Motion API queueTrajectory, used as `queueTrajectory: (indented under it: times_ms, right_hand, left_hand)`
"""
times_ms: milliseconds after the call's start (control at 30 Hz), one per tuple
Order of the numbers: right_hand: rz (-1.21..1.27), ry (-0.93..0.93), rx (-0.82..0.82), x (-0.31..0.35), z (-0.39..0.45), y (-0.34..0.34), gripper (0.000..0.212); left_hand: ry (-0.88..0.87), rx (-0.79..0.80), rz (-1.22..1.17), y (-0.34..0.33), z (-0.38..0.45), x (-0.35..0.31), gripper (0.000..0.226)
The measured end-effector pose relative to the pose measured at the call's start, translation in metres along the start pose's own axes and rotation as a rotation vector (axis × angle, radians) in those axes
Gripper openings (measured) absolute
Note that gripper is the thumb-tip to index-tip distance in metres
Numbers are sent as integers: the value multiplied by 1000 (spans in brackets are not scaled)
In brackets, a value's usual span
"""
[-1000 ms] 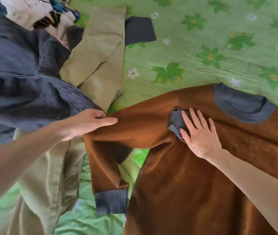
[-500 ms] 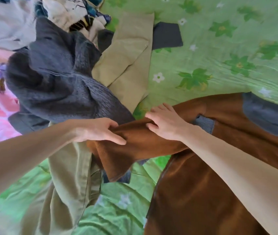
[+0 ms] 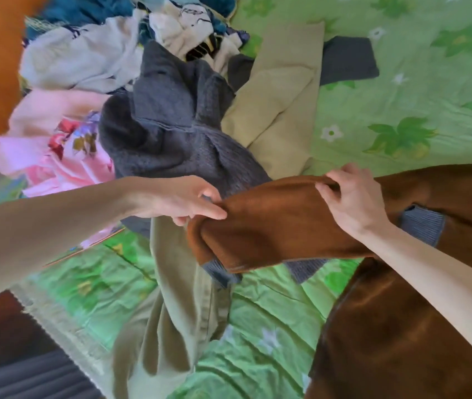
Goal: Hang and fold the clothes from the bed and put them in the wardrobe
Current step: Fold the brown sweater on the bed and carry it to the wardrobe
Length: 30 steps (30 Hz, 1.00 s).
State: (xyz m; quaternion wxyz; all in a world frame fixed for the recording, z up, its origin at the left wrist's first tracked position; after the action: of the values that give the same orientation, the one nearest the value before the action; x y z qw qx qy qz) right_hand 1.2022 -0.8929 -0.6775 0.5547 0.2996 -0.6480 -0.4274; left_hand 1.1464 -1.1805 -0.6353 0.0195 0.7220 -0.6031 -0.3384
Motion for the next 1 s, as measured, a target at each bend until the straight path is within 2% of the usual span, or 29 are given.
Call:
queueTrajectory:
  times_ms: [67, 133, 233, 300, 333, 433, 500, 567, 733, 800, 900, 1000]
  right_hand:
    - [18, 12, -11, 5, -3, -4, 33]
    - [36, 72, -39, 17, -8, -5, 32]
    - [126, 270, -127, 50, -21, 2, 50]
    - [234, 449, -147, 79, -33, 10, 62]
    - [280, 532, -120, 94, -39, 11, 71]
    - [300, 724, -85, 133, -59, 11, 99]
    - [268, 769, -138, 146, -67, 10, 98]
    - [266, 722, -166, 149, -70, 11, 83]
    - [361, 540, -201, 120, -67, 32, 50]
    - [516, 442, -183, 94, -65, 45, 39]
    - [834, 201, -152, 48, -64, 59, 27]
    - [1349, -137, -230, -14, -70, 69, 25]
  left_hand:
    - [-7, -114, 55, 15, -4, 6, 40]
    - [-48, -221, -43, 24, -6, 5, 41]
    - [-94, -232, -344, 24, -3, -4, 25]
    - [-115, -248, -451, 23, -2, -15, 10]
    - [-119, -254, -473, 24, -2, -20, 14]
    - [-119, -182, -610, 17, 0, -34, 38]
    - [-114, -51, -762, 4, 0, -45, 36]
    - [-116, 48, -848, -6, 0, -57, 31]
    - [-60, 202, -1024, -31, 10, -75, 61]
    - [-68, 230, -1023, -44, 18, -91, 61]
    - [-115, 194, -854, -59, 35, -117, 40]
    - [-205, 132, -427, -68, 49, -144, 18]
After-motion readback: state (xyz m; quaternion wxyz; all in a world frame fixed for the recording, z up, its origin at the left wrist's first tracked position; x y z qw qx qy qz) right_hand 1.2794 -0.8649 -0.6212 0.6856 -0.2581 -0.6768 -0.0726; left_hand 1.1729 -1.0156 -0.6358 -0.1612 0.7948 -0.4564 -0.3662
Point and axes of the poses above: each hand's wrist, its own z-axis towards the middle knuckle, its own y-axis out of the back of the hand, x = y × z, the point moved 8 cm from there along z, towards the middle knuckle
